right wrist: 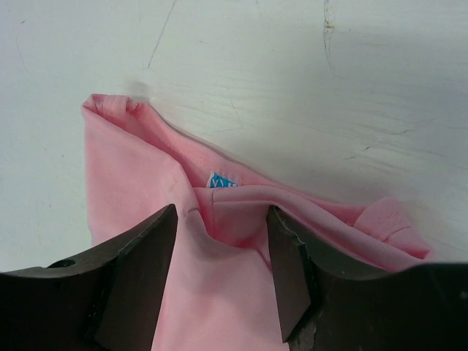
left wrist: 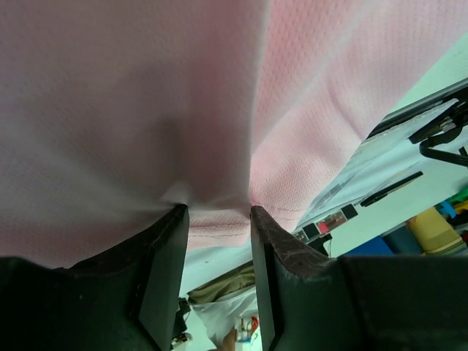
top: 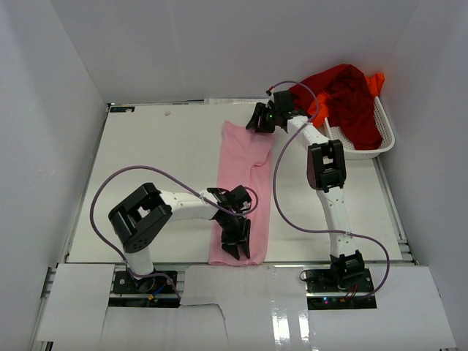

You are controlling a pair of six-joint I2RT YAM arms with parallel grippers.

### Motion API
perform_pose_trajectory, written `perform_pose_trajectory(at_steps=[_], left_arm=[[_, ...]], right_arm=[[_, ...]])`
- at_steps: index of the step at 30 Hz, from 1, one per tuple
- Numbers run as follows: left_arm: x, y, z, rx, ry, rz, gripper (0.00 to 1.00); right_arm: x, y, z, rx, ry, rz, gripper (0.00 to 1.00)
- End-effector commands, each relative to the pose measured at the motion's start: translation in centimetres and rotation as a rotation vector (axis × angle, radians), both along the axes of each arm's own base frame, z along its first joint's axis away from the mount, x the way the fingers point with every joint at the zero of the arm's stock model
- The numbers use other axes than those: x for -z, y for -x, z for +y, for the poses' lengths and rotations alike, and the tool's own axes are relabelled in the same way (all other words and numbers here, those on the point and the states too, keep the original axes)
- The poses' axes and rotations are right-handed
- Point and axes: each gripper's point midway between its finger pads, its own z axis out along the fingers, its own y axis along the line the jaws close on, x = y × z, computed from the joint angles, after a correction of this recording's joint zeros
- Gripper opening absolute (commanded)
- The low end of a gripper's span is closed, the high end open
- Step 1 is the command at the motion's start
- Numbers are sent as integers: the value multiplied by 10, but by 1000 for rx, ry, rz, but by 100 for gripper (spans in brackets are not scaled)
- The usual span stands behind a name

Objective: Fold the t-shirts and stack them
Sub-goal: Rotate the tshirt 90 degrees

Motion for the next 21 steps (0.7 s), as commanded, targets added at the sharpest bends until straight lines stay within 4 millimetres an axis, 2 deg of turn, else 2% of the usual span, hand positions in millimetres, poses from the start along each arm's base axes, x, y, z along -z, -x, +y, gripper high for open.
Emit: perform_pose_trajectory(at_steps=[1, 3, 4, 6, 7, 8, 10, 11, 12, 13, 14, 15, 16, 17, 18, 19, 20, 21], left_arm=[[-18, -8, -16, -36, 47, -65, 50], [-34, -10, -22, -49, 84, -76, 51], [-54, -16, -28, -57, 128, -112, 51], [-71, -22, -28, -78, 134, -155, 51], [-90, -29, -34, -84, 168, -190, 51], [-105, -31, -33, -93, 181, -212, 51], [-126, -41, -34, -109, 203, -270, 52], [-147, -49, -33, -124, 220, -308, 52], [-155, -59, -29, -132, 214, -357, 53], [-162, -66, -26, -136, 214, -387, 54], [-170, -83, -16, -169, 204, -417, 55], [-173, -94, -8, -185, 203, -446, 56], [-171, -102, 0, -162, 209, -465, 56], [-165, -124, 15, -206, 204, -478, 56], [-163, -136, 24, -215, 207, -498, 56], [-161, -149, 28, -177, 235, -545, 56], [-157, -167, 43, -208, 218, -566, 56], [-149, -179, 50, -179, 203, -595, 55]], right_arm=[[-7, -9, -1, 1, -8, -47, 59], [-15, -12, -3, 0, -21, -62, 59], [-24, -14, -2, -4, -32, -83, 59], [-35, -17, -3, -7, -34, -110, 59], [-48, -19, -3, -7, -43, -137, 60], [-55, -20, -3, -9, -48, -154, 60], [-79, -23, -6, -12, -59, -198, 60], [-89, -23, -6, -18, -66, -218, 60], [-98, -22, -6, -24, -70, -235, 60], [-118, -21, -7, -32, -72, -276, 60], [-128, -18, -8, -39, -70, -288, 60], [-137, -15, -8, -46, -67, -302, 60], [-164, -8, -11, -56, -62, -346, 61], [-159, 1, -15, -61, -49, -327, 61], [-188, 14, -18, -69, -50, -361, 61], [-190, 22, -21, -77, -31, -364, 61], [-168, 39, -26, -85, -9, -293, 61], [-188, 55, -31, -87, -4, -313, 61]])
